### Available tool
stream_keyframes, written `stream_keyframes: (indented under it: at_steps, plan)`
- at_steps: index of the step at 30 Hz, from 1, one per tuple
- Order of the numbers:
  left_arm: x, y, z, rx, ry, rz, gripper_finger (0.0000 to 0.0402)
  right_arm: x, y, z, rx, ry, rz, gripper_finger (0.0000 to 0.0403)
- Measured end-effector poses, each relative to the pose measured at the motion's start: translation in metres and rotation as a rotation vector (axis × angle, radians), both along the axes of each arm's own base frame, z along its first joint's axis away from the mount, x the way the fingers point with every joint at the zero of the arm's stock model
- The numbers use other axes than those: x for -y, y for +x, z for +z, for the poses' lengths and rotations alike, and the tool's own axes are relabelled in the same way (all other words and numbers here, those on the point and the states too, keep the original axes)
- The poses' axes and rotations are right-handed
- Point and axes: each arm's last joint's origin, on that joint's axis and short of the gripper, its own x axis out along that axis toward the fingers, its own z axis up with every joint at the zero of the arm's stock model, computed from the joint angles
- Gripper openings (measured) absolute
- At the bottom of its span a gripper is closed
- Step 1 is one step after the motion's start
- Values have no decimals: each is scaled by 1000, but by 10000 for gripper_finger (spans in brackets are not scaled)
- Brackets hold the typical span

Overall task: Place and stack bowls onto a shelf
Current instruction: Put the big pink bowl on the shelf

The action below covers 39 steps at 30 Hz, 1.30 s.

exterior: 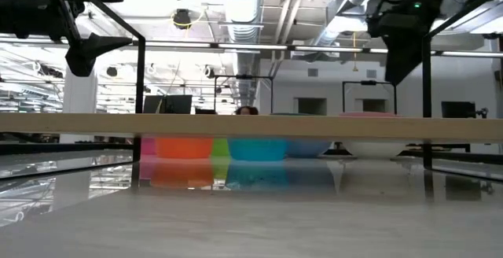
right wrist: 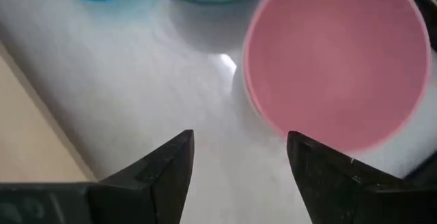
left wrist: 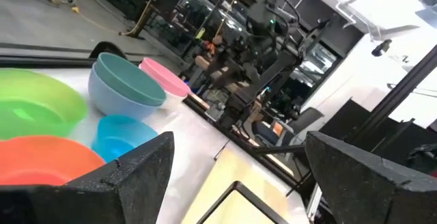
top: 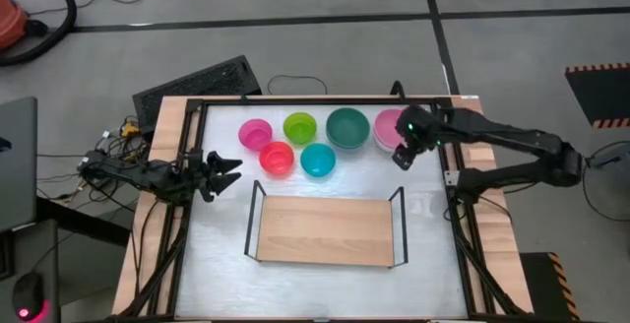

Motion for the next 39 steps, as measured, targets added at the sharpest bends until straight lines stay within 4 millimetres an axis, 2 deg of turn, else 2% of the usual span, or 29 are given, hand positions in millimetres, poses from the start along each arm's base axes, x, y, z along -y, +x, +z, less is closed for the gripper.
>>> stream_keyframes:
  at_steps: [5, 7, 11, 15, 22, 30, 34, 39]
  plan:
    - [0, 0, -2, -19, 6, 3, 316, 24, 16, 23, 11, -56, 24, 260]
    - [0, 0, -2, -18, 5, 3, 316, 34, 25, 25, -1, -56, 12, 260]
    - [0, 0, -2, -16, 1, 4, 316, 46, 44, 8, -138, -3, 12, 260]
    - [0, 0, -2, -14, -7, 3, 316, 54, 55, -11, -272, 43, -35, 260]
    - [0, 0, -3, -35, 5, 9, 316, 62, 67, -34, -338, 84, -139, 260]
    - [0, 1, -6, -62, 13, 10, 316, 70, 80, -51, -348, 73, -155, 255]
    - [0, 1, -8, -84, 18, 10, 316, 71, 82, -56, -366, 80, -156, 212]
    - [0, 1, -9, -95, 18, 14, 316, 71, 82, -55, -363, 78, -158, 97]
